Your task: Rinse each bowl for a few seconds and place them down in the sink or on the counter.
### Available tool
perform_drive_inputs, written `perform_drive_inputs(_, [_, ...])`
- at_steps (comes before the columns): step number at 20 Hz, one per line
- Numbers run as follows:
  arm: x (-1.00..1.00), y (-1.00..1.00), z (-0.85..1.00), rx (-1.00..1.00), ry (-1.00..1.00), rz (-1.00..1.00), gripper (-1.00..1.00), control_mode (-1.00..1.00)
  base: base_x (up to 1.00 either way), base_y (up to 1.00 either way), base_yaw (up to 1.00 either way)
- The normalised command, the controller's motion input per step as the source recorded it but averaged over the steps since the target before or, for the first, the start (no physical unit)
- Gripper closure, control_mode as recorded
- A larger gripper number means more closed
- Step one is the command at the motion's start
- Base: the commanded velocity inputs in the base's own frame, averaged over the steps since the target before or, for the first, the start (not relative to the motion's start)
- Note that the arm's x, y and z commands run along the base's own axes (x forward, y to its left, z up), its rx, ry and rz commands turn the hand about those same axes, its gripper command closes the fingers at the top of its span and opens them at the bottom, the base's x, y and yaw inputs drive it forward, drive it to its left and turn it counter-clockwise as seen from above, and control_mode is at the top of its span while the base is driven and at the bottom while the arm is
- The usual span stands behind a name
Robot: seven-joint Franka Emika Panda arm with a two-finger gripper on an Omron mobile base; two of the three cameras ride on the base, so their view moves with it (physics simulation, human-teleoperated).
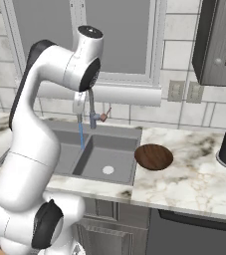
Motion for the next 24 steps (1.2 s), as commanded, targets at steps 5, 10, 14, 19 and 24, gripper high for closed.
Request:
perform_drive_inputs(5, [-0.07,0.61,0.00,0.01,-0.09,0.07,-1.00,-1.00,0.00,0.00,0.00])
perform_drive_inputs(10, [-0.03,0.66,-0.01,0.00,-0.09,0.06,-1.00,-1.00,0.00,0.00,0.00])
perform_drive_inputs(14, [-0.01,0.67,-0.05,0.00,-0.06,0.06,-1.00,-1.00,0.00,0.00,0.00])
perform_drive_inputs(19, [0.00,0.59,-0.10,0.00,-0.01,0.08,-1.00,-1.00,0.00,0.00,0.00])
perform_drive_inputs(24, [0.05,0.52,-0.10,0.00,0.00,0.11,-1.00,-1.00,0.00,0.00,0.00])
